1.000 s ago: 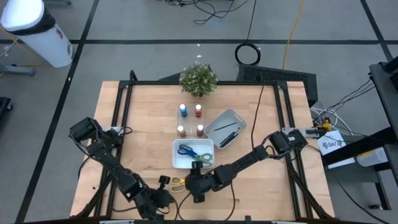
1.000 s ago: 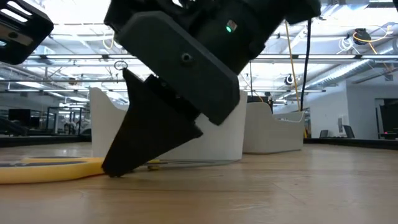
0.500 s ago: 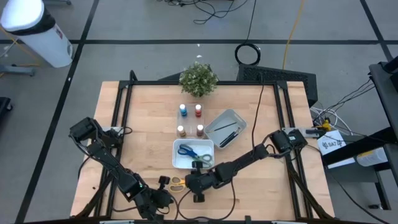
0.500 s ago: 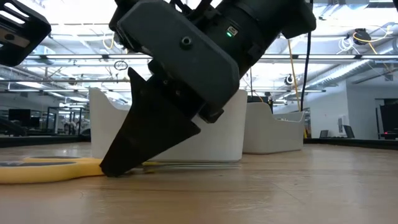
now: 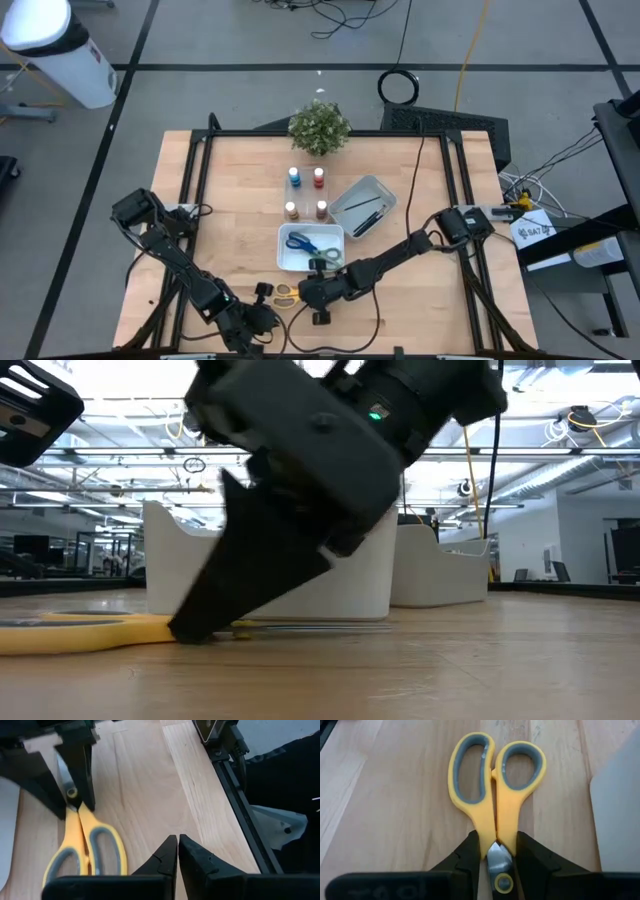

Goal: Pick & Place Paint Supplies
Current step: Put the yellow scissors into the white bin

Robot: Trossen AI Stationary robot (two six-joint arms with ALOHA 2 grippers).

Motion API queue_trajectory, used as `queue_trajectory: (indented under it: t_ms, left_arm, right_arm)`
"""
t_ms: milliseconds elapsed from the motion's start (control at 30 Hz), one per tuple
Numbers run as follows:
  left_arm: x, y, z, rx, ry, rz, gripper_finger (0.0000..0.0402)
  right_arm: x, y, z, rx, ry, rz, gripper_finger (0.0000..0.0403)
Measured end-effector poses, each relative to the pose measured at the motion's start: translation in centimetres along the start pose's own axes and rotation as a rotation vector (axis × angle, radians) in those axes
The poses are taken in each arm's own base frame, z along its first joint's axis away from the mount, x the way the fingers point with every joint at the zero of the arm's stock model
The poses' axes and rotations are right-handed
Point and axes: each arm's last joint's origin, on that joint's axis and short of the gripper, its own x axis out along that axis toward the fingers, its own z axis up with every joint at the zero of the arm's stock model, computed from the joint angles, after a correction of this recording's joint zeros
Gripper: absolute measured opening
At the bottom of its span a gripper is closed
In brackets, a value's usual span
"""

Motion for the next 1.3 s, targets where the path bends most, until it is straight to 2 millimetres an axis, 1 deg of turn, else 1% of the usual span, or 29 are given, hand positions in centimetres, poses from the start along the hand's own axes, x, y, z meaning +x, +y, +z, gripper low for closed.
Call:
queue_trajectory:
  t_ms: [100, 300, 367, 433, 500, 633, 733, 833, 933, 1000, 1200, 1300]
  left_arm:
    - [-0.4, -0.2, 0.1, 0.001, -0.006, -0.007, 0.0030]
    - [-2.4, -0.7, 0.9, -0.006, -0.074, -0.019, 0.0030]
    - [-3.3, -1.1, 1.2, -0.003, -0.106, -0.020, 0.0030]
    - [-4.4, -1.5, 1.4, -0.001, -0.142, -0.031, 0.0030]
    - [-5.1, -1.9, 1.3, 0.010, -0.159, -0.036, 0.0030]
    - [-6.8, -2.6, 1.5, 0.040, -0.221, -0.025, 0.0030]
    - [-7.5, -3.0, 1.3, 0.050, -0.240, -0.019, 0.0030]
    - [-7.8, -3.2, 1.3, 0.054, -0.252, -0.019, 0.0030]
    - [-7.9, -3.3, 1.1, 0.067, -0.249, -0.021, 0.0030]
    - [-7.9, -3.3, 1.2, 0.067, -0.249, -0.021, 0.0030]
    - [-7.9, -3.3, 1.1, 0.067, -0.249, -0.020, 0.0030]
    - [-7.9, -3.3, 1.1, 0.067, -0.249, -0.020, 0.0030]
  right_arm:
    - [-1.3, 0.4, 0.8, -0.017, -0.035, 0.021, 0.0087]
    - [-3.9, 1.7, 2.7, -0.073, -0.156, 0.066, 0.0087]
    - [-4.5, 2.1, 3.1, -0.088, -0.186, 0.073, 0.0087]
    - [-4.7, 2.3, 3.0, -0.104, -0.185, 0.052, 0.0087]
    - [-5.1, 2.4, 3.2, -0.108, -0.197, 0.037, 0.0087]
    - [-7.0, 2.3, 4.5, -0.096, -0.257, 0.036, 0.0087]
    - [-8.1, 2.0, 5.1, -0.115, -0.284, 0.005, 0.0087]
    - [-9.2, 1.1, 5.9, -0.128, -0.305, -0.028, 0.0087]
    - [-10.4, -0.4, 6.6, -0.108, -0.304, -0.085, 0.0087]
    - [-10.7, -1.6, 6.6, -0.089, -0.270, -0.147, 0.0087]
    - [-10.2, -5.3, 6.2, 0.016, -0.154, -0.228, 0.0087]
    - [-9.5, -7.0, 5.2, 0.073, -0.090, -0.269, 0.0087]
